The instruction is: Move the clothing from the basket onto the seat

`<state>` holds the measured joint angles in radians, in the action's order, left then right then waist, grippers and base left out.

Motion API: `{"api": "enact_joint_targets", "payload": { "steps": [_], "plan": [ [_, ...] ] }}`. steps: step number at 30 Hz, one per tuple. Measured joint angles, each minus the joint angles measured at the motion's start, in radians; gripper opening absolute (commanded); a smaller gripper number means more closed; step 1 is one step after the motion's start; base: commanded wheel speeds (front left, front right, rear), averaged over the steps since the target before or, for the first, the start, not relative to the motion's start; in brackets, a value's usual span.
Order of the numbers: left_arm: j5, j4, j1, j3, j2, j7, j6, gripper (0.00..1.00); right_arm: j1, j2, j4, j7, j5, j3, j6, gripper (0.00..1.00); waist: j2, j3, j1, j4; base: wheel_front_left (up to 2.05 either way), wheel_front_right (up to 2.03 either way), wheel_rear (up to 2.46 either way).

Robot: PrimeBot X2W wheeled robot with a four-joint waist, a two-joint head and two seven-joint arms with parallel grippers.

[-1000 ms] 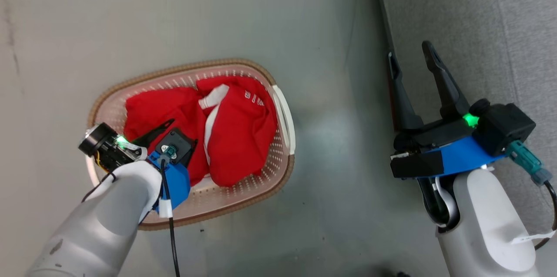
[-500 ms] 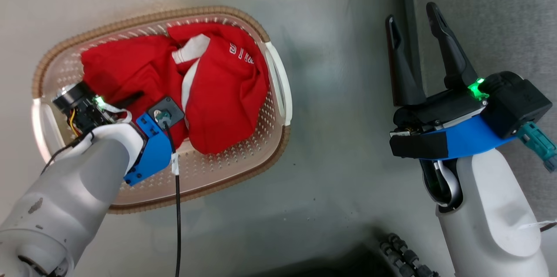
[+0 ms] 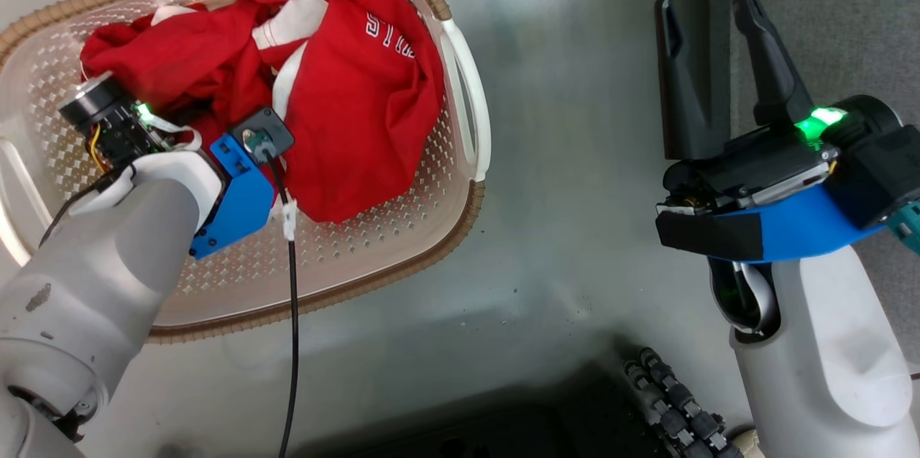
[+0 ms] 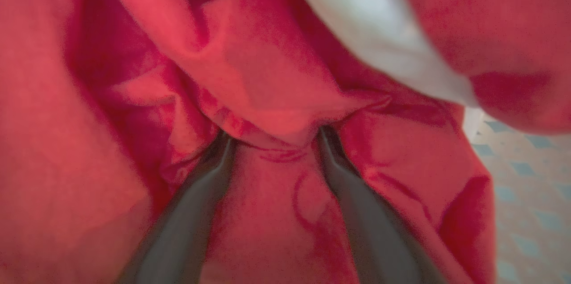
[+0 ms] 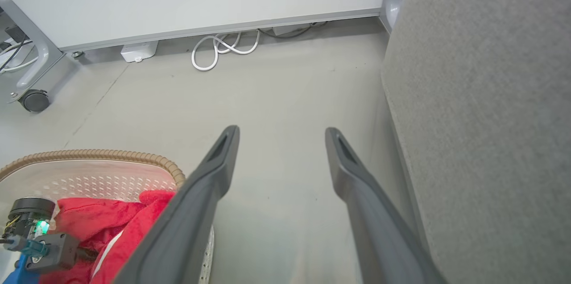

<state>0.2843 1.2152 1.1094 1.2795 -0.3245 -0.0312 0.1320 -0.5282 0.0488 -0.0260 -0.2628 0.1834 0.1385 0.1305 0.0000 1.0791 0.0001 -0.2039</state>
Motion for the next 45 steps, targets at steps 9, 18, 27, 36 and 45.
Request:
{"api": "enact_joint_targets", "payload": {
  "steps": [9,18,27,36,45],
  "plan": [
    [0.035,0.018,0.03,0.0,0.038,-0.045,0.001,0.0,0.002,0.0,0.005,0.0,-0.014,-0.016,0.0,1.0,0.0001,0.022,-0.0001,0.008,0.0,0.0,0.0],
    [0.036,0.022,0.029,0.001,0.052,-0.045,0.001,0.0,0.0,0.0,-0.001,0.0,-0.02,-0.024,0.0,1.0,0.0,0.009,-0.0001,0.017,0.0,0.0,0.0],
    [0.074,0.036,0.013,0.0,0.072,-0.004,0.0,0.0,-0.001,0.0,-0.018,0.0,-0.024,-0.026,0.0,1.0,0.0,-0.034,-0.0001,0.03,0.0,0.0,0.0],
    [0.071,0.038,-0.002,0.001,0.107,0.08,0.0,0.0,-0.001,0.0,-0.04,0.0,-0.034,-0.032,0.0,1.0,0.0,-0.111,0.0,0.055,0.0,0.0,0.0],
    [0.104,0.044,-0.029,0.0,0.147,0.185,0.0,0.0,0.012,0.0,-0.07,0.0,-0.058,-0.044,0.0,1.0,0.0,-0.226,-0.0001,0.102,0.0,0.0,0.0]
  ]
}}
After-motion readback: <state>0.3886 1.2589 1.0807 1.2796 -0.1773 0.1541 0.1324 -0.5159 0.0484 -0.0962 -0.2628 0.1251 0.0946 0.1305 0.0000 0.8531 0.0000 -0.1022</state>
